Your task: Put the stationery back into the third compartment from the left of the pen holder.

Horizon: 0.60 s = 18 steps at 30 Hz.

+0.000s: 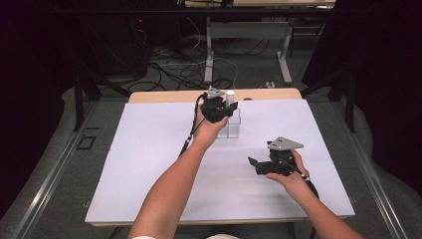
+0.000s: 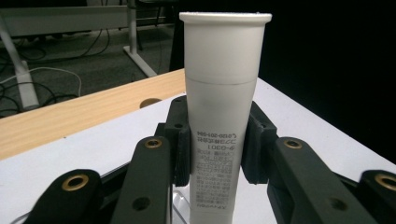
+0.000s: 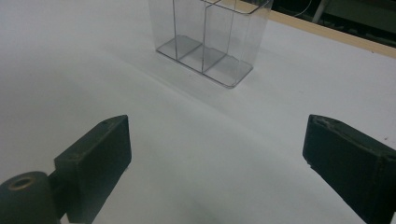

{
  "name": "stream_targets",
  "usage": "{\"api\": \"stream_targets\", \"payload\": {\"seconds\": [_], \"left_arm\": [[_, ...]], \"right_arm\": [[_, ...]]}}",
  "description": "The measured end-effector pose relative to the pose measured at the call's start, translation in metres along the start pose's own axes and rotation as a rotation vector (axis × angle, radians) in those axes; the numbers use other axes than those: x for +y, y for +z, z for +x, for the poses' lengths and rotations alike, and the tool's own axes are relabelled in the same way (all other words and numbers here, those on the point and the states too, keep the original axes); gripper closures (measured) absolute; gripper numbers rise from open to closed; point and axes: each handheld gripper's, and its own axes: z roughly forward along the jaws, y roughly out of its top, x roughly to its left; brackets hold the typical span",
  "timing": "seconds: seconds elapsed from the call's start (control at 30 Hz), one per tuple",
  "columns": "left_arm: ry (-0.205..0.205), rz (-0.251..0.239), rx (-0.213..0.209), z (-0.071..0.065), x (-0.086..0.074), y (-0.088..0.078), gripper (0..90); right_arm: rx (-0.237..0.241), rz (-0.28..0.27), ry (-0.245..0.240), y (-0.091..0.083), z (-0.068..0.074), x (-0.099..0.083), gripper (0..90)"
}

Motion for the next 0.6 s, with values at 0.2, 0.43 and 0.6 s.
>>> {"api": "stream_targets", "payload": {"seconds": [0.2,0.43,0.6], "left_arm": [[-0.008,0.000,0.012,0.002,-0.009,0.011,69.6],[-0.011,0.012,0.013,0.003,-0.015,0.021,69.6],[-0.017,0.020,0.011,0.004,-0.019,0.026,69.6]], "right_arm": [[0.006,0.001,0.006,0.001,-0.002,-0.002,7.4],[0.019,0.019,0.030,0.003,-0.003,-0.004,8.2],[0.024,0.037,0.025,0.003,-0.003,-0.004,8.2]]}}
